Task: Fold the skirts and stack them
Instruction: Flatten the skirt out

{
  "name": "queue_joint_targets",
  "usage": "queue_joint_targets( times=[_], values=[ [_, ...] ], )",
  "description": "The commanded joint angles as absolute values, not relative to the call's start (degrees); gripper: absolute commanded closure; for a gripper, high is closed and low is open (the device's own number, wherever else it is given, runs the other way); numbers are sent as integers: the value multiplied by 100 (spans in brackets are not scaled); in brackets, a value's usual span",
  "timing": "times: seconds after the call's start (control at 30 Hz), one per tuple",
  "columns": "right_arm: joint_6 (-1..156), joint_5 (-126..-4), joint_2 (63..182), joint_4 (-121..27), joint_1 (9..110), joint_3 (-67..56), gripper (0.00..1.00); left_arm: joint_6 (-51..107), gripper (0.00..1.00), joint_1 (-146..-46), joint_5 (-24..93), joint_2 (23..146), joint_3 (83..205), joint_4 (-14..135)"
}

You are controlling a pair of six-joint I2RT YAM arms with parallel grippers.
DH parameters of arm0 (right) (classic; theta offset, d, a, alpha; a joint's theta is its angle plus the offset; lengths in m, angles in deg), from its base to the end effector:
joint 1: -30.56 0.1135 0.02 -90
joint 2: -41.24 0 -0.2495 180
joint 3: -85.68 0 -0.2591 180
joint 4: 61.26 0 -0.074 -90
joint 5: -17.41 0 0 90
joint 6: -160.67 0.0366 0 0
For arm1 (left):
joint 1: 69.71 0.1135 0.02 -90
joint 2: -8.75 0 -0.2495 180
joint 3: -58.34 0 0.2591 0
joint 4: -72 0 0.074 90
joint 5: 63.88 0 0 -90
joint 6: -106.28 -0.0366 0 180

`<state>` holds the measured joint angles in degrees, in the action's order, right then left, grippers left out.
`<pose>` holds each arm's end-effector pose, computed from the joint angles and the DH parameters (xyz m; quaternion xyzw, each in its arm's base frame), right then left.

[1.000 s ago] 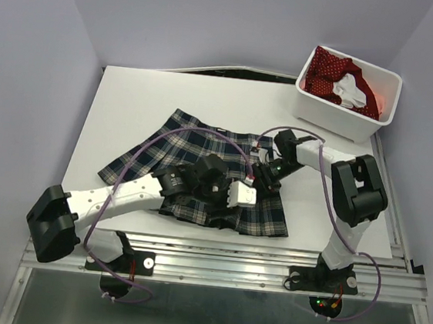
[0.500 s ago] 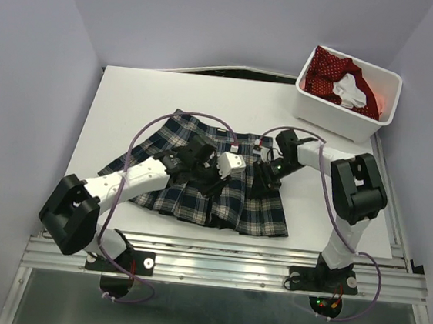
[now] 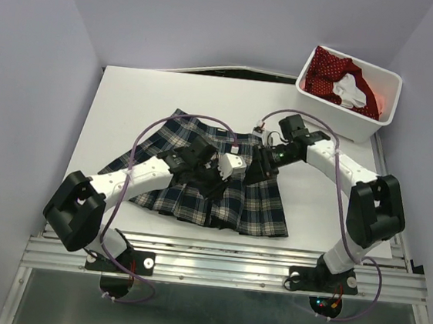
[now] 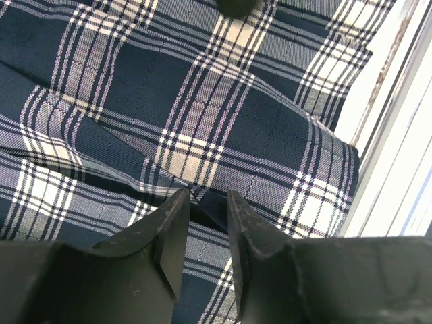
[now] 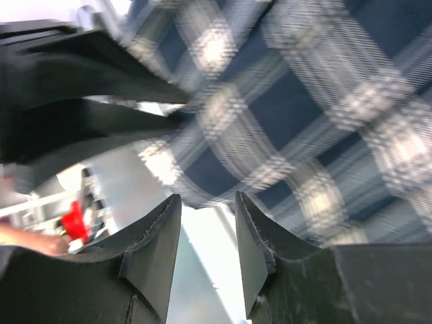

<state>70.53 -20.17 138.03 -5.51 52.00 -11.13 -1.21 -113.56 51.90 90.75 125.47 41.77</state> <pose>0.3015 0.1496 0.2102 -0.2430 0.8522 0.4567 0.0777 0.2134 -0.2271 0.2183 0.5328 0.7314 -0.2856 0.3154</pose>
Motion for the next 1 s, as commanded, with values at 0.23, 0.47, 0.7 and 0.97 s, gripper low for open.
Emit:
queue_joint_targets(
  times=[0.23, 0.47, 0.7, 0.97],
  values=[
    [8166, -1318, 14204, -1965, 6317, -2238, 59, 135, 53, -11339, 5617, 8716, 12807, 4157],
    [7981, -1529, 15285, -2177, 6317, -2169, 60, -392, 57, -11286, 5838, 8452, 12746, 3445],
    [8210, -1573, 15268, -2300, 6317, -1967, 57, -489, 59, -11523, 6268, 8934, 12745, 3567],
    [7740, -1432, 14653, -1347, 5037, -872, 48, -208, 60, -11981, 5707, 9954, 13018, 4104]
  ],
)
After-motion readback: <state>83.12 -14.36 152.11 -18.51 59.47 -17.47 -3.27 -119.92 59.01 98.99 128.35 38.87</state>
